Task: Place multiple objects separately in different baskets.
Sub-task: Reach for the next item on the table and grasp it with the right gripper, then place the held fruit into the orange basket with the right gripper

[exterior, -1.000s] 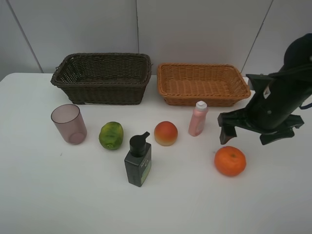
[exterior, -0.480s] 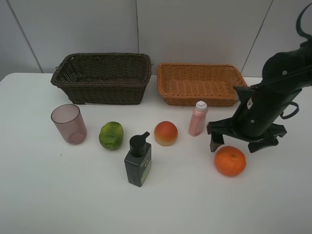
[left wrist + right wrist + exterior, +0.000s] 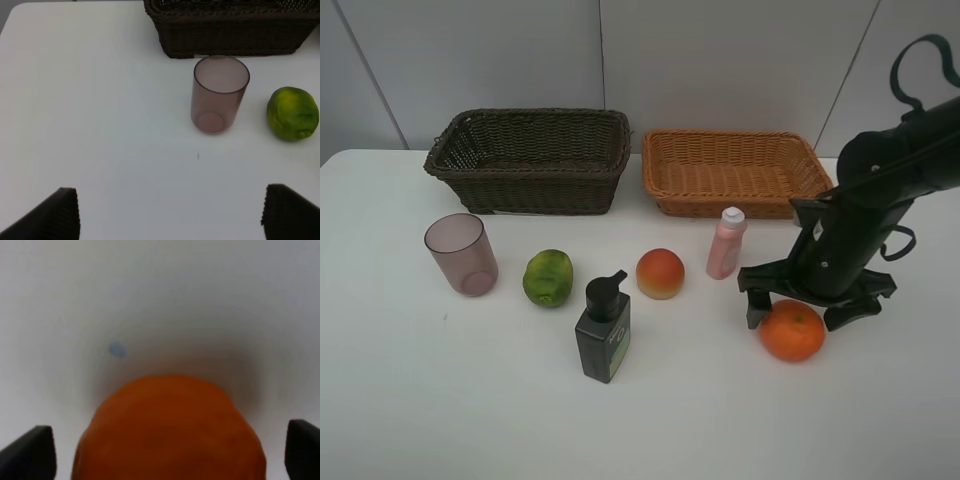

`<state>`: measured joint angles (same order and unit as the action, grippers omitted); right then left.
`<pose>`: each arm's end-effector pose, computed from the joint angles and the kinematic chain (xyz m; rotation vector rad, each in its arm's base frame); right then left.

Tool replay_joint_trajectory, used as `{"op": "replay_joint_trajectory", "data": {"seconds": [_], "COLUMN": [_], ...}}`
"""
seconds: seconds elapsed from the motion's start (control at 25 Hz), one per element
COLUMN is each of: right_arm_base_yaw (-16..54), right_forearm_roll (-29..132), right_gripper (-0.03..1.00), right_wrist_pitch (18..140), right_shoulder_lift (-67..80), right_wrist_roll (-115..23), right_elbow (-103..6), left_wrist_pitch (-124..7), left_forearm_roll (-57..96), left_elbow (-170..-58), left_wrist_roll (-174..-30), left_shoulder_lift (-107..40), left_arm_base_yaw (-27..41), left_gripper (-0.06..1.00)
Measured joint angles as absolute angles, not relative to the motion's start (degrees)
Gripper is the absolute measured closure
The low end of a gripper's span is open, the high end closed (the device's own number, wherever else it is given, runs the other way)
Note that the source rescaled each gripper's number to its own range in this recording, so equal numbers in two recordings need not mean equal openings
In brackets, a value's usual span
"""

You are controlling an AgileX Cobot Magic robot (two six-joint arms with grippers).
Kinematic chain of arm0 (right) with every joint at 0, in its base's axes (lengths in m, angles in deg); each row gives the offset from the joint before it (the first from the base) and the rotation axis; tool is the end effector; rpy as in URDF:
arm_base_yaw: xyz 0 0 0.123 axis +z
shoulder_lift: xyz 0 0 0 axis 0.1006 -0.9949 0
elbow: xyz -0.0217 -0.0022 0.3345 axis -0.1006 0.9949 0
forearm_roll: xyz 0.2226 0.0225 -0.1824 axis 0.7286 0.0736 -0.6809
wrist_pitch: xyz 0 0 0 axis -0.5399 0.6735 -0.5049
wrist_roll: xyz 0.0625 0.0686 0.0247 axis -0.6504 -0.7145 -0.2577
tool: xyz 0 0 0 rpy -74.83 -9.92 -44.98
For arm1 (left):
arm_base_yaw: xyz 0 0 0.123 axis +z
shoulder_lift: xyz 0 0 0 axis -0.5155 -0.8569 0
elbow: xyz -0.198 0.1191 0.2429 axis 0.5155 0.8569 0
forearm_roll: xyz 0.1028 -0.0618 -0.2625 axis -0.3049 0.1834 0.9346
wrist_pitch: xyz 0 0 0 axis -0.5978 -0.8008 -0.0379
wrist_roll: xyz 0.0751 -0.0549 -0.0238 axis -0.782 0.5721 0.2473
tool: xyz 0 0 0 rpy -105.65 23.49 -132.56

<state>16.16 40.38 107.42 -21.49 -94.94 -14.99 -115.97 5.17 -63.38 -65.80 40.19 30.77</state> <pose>0.2872 0.1121 0.1398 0.0474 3.0850 -0.0214 -0.0204 0.0015 0.2946 -0.0346 2.0351 -0.0068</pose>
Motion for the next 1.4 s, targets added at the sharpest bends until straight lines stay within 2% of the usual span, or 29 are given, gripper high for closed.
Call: {"op": "replay_joint_trajectory", "data": {"seconds": [0.6, 0.68, 0.72, 0.8, 0.84, 1.4], "right_arm_base_yaw": [16.16, 16.16, 16.16, 16.16, 16.16, 16.16], "right_forearm_roll": [40.73, 40.73, 40.73, 40.79, 40.79, 41.68], "right_gripper": [-0.01, 0.03, 0.09, 0.31, 0.33, 0.33], "right_wrist_pitch": [106.22, 106.22, 106.16, 106.17, 106.17, 106.23], "right_shoulder_lift": [-24.96, -24.96, -24.96, -24.96, -24.96, -24.96], "right_wrist_roll": [-94.70, -94.67, -94.67, -94.62, -94.62, -94.49], "right_elbow": [-15.05, -15.05, -15.05, -15.05, -15.05, -15.11], "left_wrist_pitch": [-115.97, -115.97, -115.97, -115.97, -115.97, -115.97], "left_forearm_roll": [5.17, 5.17, 5.17, 5.17, 5.17, 5.17], "left_elbow": [-63.38, -63.38, -63.38, -63.38, -63.38, -63.38], "left_wrist_roll": [-65.80, -65.80, -65.80, -65.80, -65.80, -65.80], "left_shoulder_lift": [40.19, 40.19, 40.19, 40.19, 40.19, 40.19], "left_arm_base_yaw": [30.77, 30.77, 30.77, 30.77, 30.77, 30.77], "left_gripper": [-0.01, -0.01, -0.01, -0.01, -0.01, -0.01]}}
